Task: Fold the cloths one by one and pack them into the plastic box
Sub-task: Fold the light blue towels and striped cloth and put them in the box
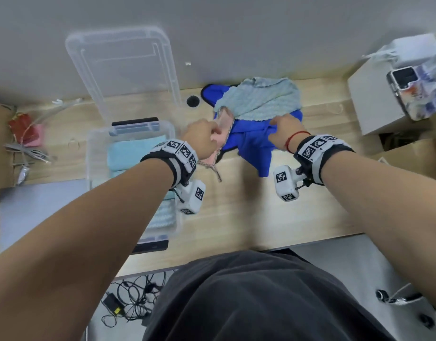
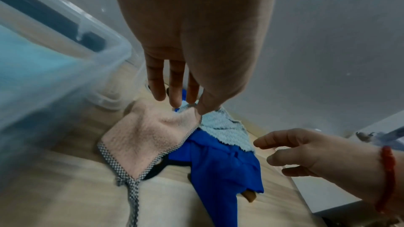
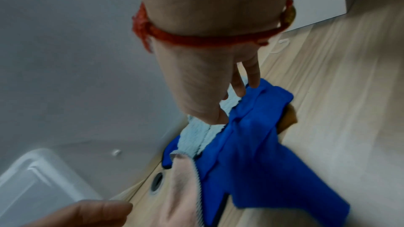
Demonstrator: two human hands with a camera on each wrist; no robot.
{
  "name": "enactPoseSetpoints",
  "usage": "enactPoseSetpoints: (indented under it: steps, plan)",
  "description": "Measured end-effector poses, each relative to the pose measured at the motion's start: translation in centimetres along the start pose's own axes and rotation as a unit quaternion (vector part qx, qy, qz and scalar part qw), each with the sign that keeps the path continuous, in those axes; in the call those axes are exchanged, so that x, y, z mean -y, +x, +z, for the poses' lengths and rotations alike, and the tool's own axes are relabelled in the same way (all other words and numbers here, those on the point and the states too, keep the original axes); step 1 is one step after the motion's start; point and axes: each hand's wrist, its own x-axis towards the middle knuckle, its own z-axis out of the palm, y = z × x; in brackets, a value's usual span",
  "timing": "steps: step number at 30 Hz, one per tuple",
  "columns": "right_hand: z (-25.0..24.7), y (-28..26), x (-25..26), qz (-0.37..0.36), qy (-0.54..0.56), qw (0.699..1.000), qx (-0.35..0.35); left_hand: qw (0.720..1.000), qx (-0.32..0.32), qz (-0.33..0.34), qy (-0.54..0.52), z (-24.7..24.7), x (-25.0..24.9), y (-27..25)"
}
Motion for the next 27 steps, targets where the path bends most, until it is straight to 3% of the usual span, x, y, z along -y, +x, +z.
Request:
enactPoseSetpoints:
  steps: [7,13,20,27]
  plan:
    - [0.8,4.9,-4.4,-0.034,-0.018,0.997,0.067,0.995,0.098,-0.012,0.015,4.6,-2.2,4.8]
    - [1.2,7.6,-4.7,-0.104,-0.109,0.984,0.098,0.99,0.131,-0.025,0.05,5.6,-2.7,6.5]
    - [0.6,8.6,-4.7,-0.099,-0.016,0.995,-0.029,0.974,0.204,-0.07,0.067,6.4,-1.8,7.8]
    - [-2.6,8.1,-3.2,-0.138,0.082,0.983,-0.093,0.995,0.073,-0.068,-0.008,5.0,-3.6,9.5]
